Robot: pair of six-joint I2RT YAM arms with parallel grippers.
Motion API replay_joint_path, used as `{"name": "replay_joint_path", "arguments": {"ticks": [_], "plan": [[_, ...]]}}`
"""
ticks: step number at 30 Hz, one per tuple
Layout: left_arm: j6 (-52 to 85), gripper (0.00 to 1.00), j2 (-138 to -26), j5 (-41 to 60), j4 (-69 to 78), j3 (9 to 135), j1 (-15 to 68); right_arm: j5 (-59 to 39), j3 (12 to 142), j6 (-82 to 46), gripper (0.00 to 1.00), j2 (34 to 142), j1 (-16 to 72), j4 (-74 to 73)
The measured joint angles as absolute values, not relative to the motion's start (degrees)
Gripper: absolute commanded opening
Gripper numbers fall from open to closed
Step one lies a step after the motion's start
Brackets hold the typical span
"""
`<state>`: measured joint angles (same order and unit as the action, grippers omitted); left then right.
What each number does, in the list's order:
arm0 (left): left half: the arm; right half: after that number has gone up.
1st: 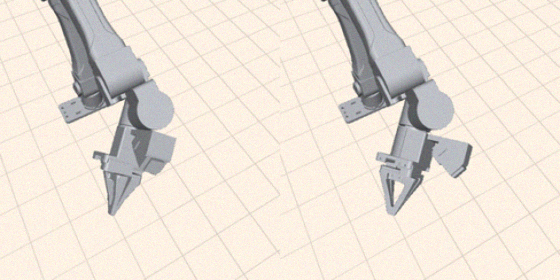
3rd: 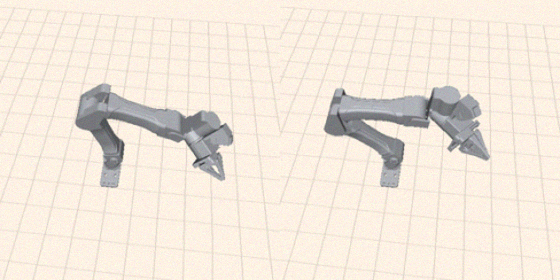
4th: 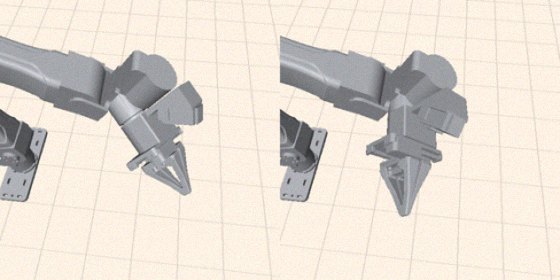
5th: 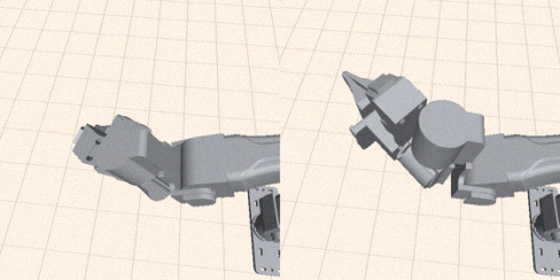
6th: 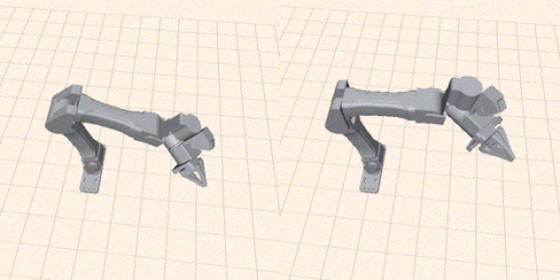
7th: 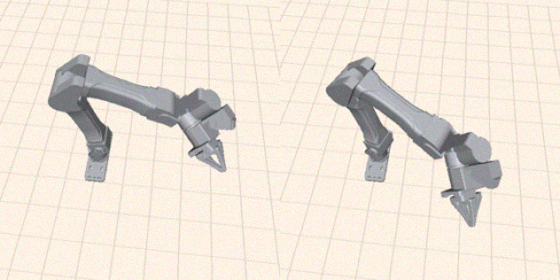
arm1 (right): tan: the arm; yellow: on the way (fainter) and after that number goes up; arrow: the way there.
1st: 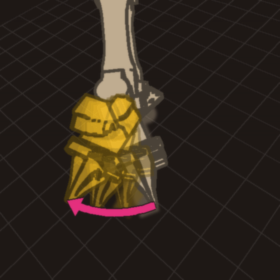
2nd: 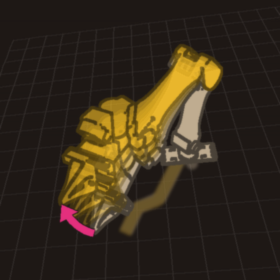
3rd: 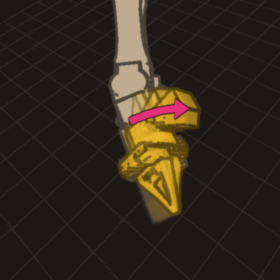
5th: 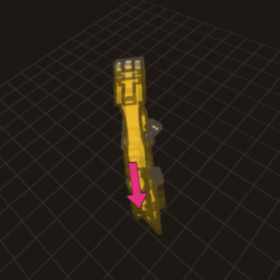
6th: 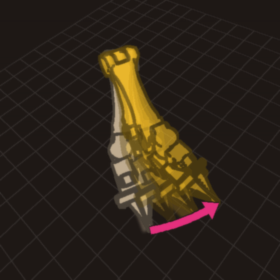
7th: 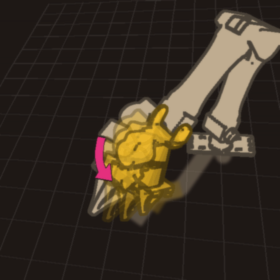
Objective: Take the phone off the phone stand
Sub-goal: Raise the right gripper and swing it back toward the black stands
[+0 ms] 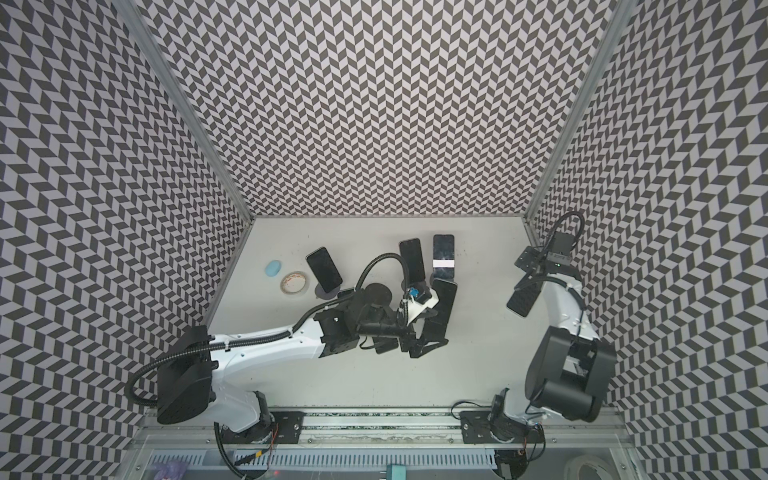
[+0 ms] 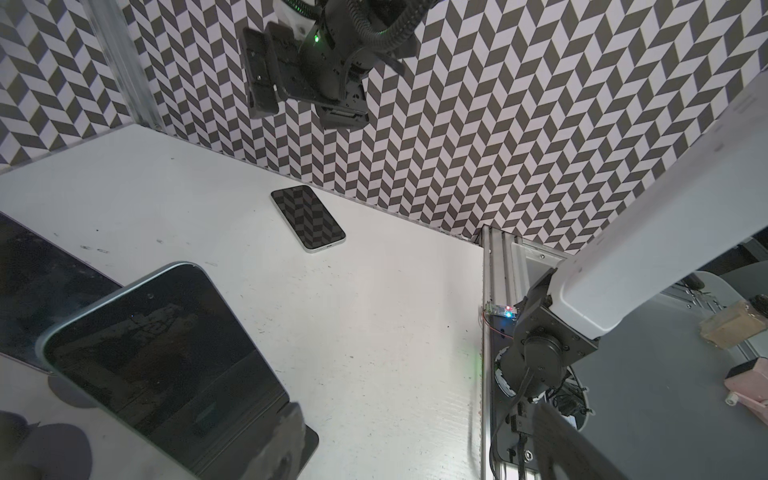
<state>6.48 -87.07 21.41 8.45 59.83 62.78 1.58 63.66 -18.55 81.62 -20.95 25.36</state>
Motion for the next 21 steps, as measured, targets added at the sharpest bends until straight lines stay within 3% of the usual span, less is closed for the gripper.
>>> {"name": "replay_joint_path", "arguments": {"ticks": [21], "plan": [[3.86, 0.83, -81.65, 18.11, 8.19, 59.81, 60.07, -3.03, 63.64, -18.87, 0.80, 57.47, -2.04, 34.89]]}}
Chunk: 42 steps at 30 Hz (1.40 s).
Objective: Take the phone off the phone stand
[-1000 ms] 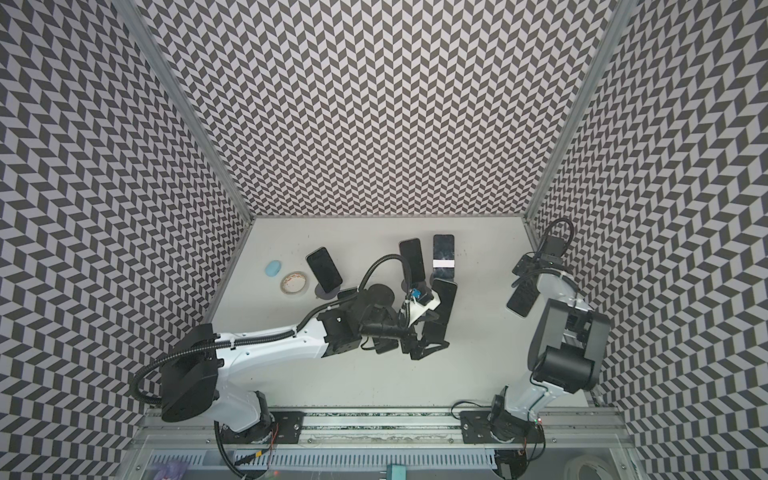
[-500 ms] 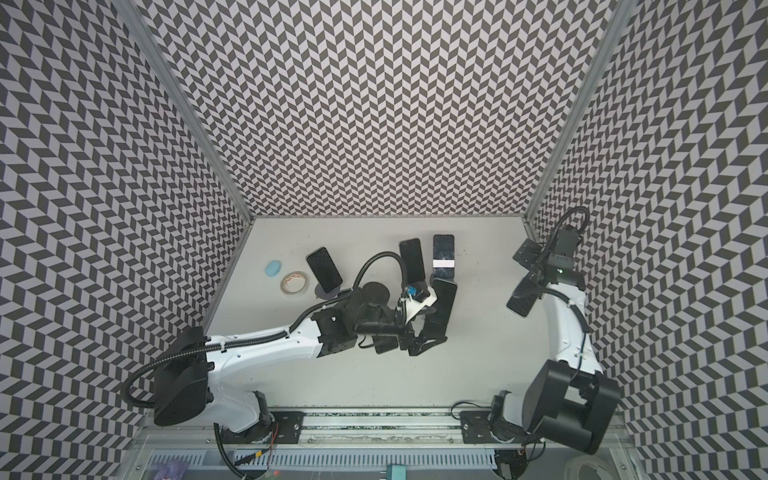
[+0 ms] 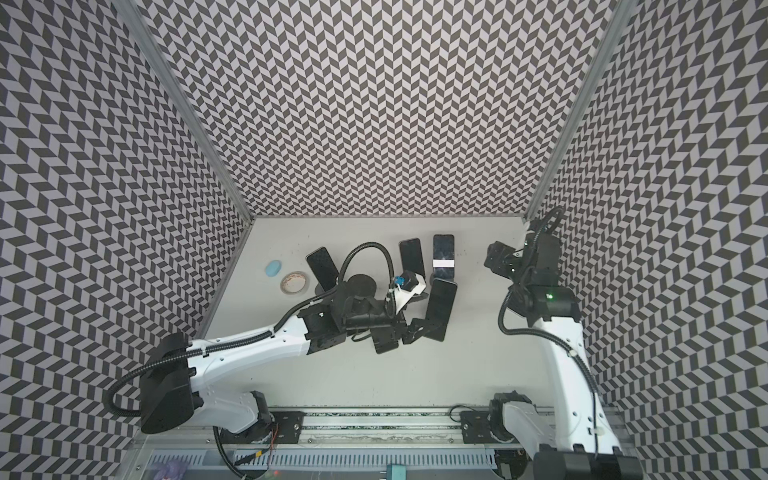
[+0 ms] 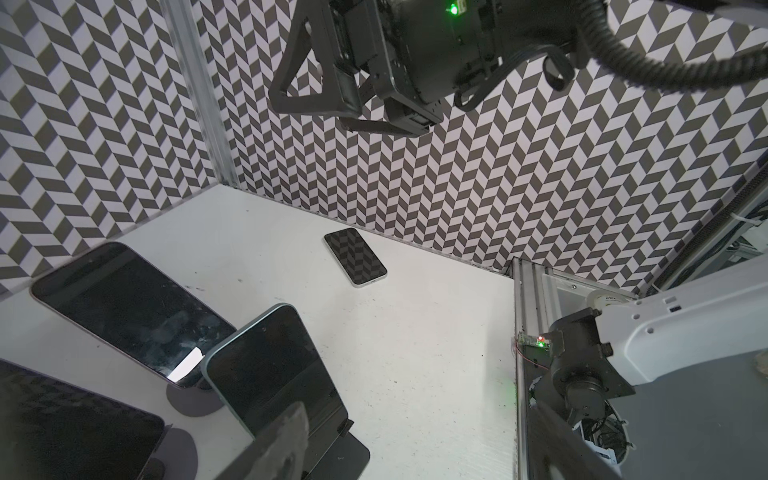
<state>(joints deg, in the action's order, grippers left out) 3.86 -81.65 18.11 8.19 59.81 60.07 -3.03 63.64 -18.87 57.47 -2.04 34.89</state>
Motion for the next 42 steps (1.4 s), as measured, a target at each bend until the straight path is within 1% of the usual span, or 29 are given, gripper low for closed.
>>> {"name": "replay_joint_path", "arguments": {"ticks": [4, 10, 16, 23, 29, 32, 37, 42], "plan": [[2.92, 0.83, -80.53, 17.12, 8.16, 59.79, 60.07, -2.48, 63.81, -20.01, 0.78, 54.87, 1.93, 36.27], [2.00, 0.83, -78.56, 15.64, 8.34, 58.92, 60.07, -1.30, 67.16, -22.15, 0.76, 54.22, 7.86, 38.61], [1.58, 0.82, -78.19, 14.90, 8.45, 58.67, 60.07, -0.45, 67.88, -24.16, 0.74, 52.82, 12.23, 39.24], [0.82, 0.81, -77.28, 13.02, 8.27, 58.37, 60.05, 1.72, 68.86, -26.92, 0.73, 52.62, 18.59, 40.40], [0.91, 0.81, -75.68, 11.79, 8.40, 57.76, 60.05, 4.91, 69.14, -29.21, 0.73, 53.52, 26.28, 40.23], [1.41, 0.79, -75.64, 11.73, 8.49, 57.76, 59.70, 6.59, 68.25, -30.13, 0.73, 53.78, 29.23, 39.75], [2.63, 0.79, -75.64, 11.27, 8.47, 57.76, 57.89, 8.14, 65.91, -30.96, 0.74, 55.35, 31.97, 38.52], [1.23, 0.79, -75.64, 7.31, 8.05, 57.76, 57.19, 7.27, 62.19, -29.63, 0.75, 57.06, 32.73, 36.21]]}}
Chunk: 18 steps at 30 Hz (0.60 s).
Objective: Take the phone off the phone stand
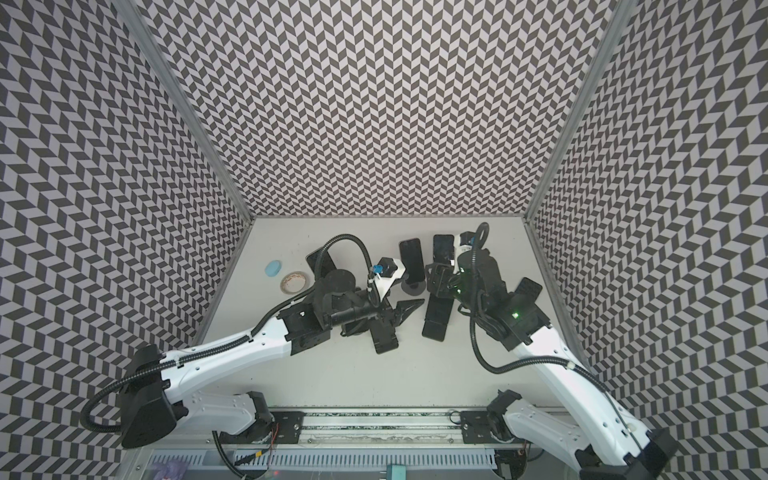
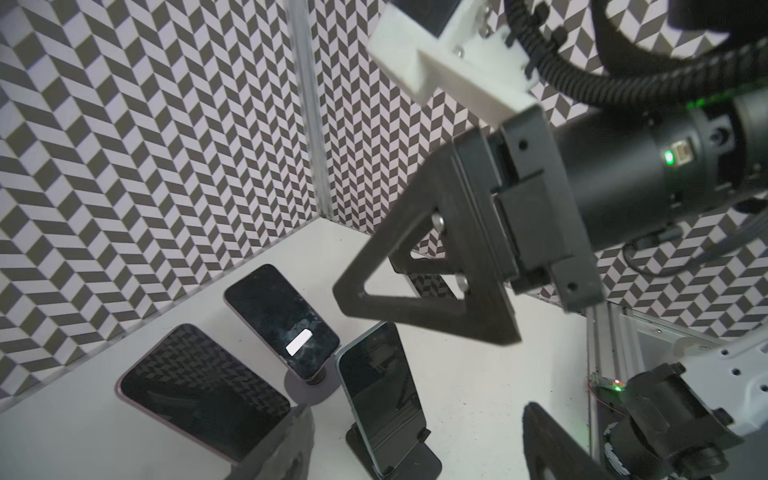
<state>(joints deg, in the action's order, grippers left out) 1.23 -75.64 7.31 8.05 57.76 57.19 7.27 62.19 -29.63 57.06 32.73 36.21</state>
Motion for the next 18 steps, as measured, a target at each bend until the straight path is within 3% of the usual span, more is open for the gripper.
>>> {"name": "replay_joint_path", "arguments": {"ticks": [18], "plan": [[10.92, 0.81, -69.93, -16.01, 3.53, 47.66, 62.00, 4.93, 56.21, -22.44, 0.75, 48.73, 32.84, 32.67]]}}
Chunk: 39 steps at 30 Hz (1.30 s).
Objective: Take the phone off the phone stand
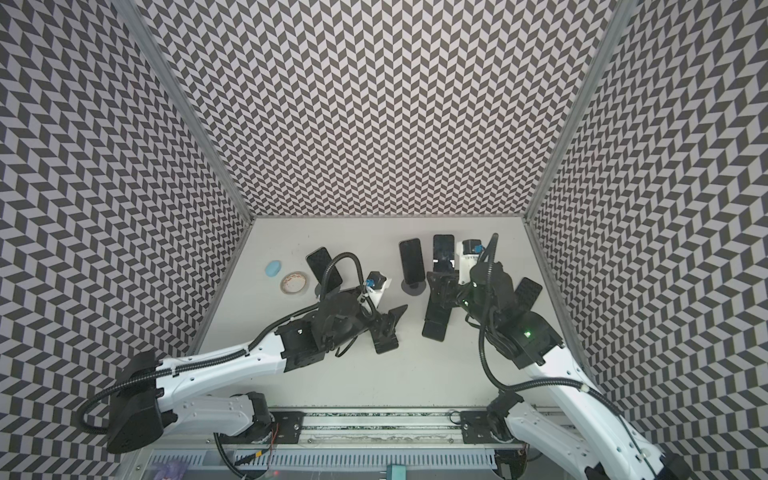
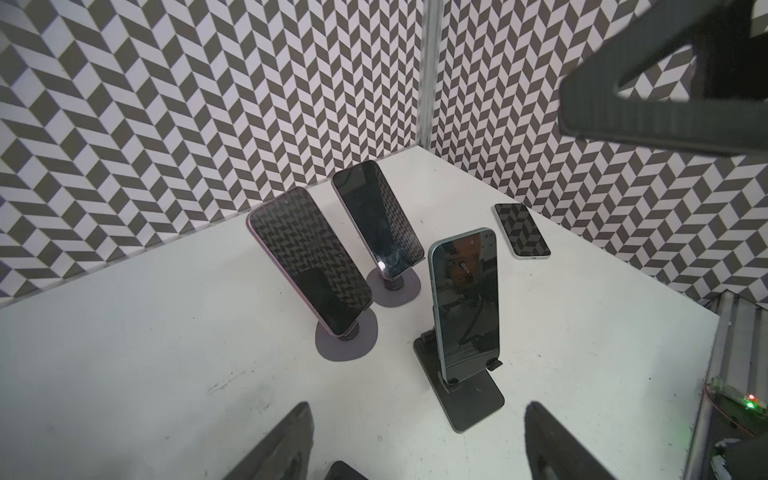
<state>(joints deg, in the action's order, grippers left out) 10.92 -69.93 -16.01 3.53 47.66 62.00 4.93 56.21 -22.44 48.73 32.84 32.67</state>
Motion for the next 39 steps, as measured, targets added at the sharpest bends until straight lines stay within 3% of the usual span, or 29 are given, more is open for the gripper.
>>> {"name": "replay_joint_path", "arguments": {"ticks": [16, 31, 39], "plan": [[21.52, 0.82, -56.86, -24.14, -7.60, 40.60, 62.61, -7.60, 40.38, -26.44, 0.74, 38.15, 34.22, 28.23], [33.56, 0.82, -54.30, -23.77, -13.69, 37.58, 68.25, -2.68, 38.24, -28.42, 0.78, 40.95, 43.20, 27.53], [35.16, 0.82, -51.09, -26.35, -16.69, 37.45, 68.25, 4.82, 37.26, -29.02, 0.85, 48.27, 52.47, 22.39]]}}
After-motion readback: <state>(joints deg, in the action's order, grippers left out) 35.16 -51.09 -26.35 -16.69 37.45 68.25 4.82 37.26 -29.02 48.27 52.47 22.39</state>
